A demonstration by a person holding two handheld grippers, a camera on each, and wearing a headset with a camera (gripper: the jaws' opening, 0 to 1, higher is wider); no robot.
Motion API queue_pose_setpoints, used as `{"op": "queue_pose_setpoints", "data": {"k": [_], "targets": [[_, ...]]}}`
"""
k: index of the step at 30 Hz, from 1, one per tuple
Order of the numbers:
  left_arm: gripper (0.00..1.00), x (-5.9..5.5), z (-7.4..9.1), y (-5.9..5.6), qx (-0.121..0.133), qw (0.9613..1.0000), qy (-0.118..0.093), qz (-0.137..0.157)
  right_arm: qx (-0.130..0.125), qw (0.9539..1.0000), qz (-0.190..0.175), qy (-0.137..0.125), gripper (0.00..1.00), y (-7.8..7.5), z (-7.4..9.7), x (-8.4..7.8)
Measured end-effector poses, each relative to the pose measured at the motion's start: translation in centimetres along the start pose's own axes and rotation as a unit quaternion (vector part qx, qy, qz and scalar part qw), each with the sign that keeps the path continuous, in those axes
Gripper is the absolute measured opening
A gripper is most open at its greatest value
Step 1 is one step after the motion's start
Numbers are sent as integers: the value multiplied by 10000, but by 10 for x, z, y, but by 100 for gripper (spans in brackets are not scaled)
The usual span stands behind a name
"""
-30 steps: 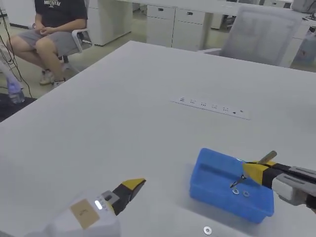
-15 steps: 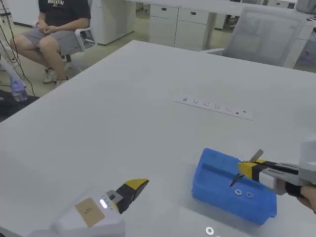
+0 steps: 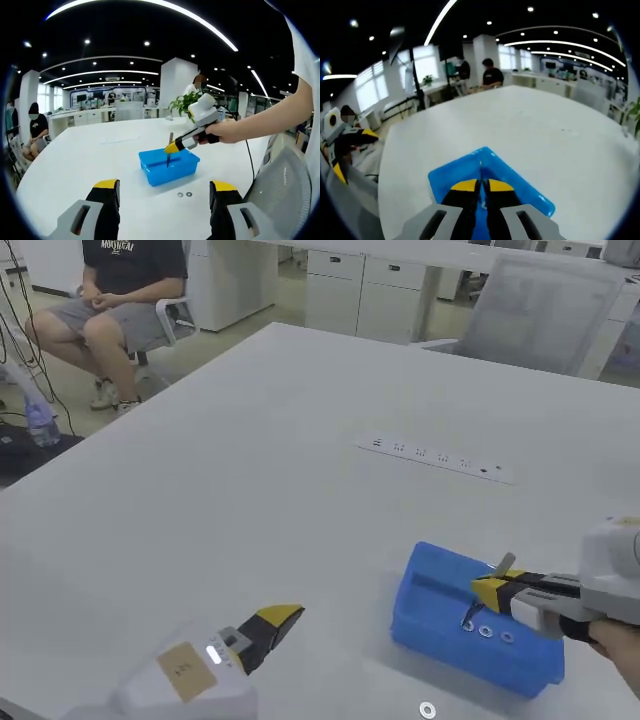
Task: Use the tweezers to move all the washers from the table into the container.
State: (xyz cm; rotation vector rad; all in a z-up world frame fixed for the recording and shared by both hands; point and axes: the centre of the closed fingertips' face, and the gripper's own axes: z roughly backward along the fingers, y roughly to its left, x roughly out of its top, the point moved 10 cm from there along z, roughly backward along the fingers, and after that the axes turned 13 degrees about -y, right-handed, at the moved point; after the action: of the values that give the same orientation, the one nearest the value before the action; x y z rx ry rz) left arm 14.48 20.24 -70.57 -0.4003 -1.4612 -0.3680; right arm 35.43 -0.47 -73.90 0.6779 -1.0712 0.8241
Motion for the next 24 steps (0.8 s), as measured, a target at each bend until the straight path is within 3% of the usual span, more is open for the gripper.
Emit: {"op": "queue_pose_setpoints", "data": {"k": [17,24], "targets": [[73,-1,0,-1,-64,10000,63,-32,182,9978,80,-634,3,39,37,28],[73,-1,0,-2,-84,9999,80,-37,331,9965,-85,-757,3,57,50,27]]}}
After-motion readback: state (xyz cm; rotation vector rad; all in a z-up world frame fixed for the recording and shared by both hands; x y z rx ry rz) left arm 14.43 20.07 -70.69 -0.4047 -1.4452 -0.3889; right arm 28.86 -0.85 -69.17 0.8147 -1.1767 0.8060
